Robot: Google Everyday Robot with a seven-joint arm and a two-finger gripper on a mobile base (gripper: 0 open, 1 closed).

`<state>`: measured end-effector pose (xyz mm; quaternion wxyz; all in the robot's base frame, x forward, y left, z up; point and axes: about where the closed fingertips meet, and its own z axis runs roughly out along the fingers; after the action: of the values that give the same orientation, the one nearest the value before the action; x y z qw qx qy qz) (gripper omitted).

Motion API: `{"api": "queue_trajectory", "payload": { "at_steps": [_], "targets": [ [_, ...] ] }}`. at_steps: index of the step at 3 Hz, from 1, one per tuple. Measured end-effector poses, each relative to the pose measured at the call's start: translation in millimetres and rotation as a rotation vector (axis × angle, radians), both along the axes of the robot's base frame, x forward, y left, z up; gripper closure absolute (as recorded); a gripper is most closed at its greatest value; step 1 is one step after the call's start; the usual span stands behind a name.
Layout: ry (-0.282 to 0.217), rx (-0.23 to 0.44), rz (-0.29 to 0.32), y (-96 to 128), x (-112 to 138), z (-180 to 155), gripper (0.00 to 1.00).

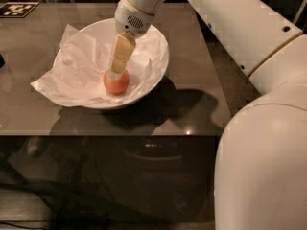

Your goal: Pick apple from white bowl

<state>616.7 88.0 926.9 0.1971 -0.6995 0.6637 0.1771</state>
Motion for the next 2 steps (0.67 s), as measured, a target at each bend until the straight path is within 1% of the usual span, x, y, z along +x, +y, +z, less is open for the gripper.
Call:
{"api": "queue_trajectory", "payload": {
  "at_steps": [1,2],
  "targets": [
    [0.0,0.0,0.0,0.2,0.2,-0.4,0.0],
    [-0.018,-0.005,-0.012,3.4,-0.3,-8.0,0.0]
  ]
}}
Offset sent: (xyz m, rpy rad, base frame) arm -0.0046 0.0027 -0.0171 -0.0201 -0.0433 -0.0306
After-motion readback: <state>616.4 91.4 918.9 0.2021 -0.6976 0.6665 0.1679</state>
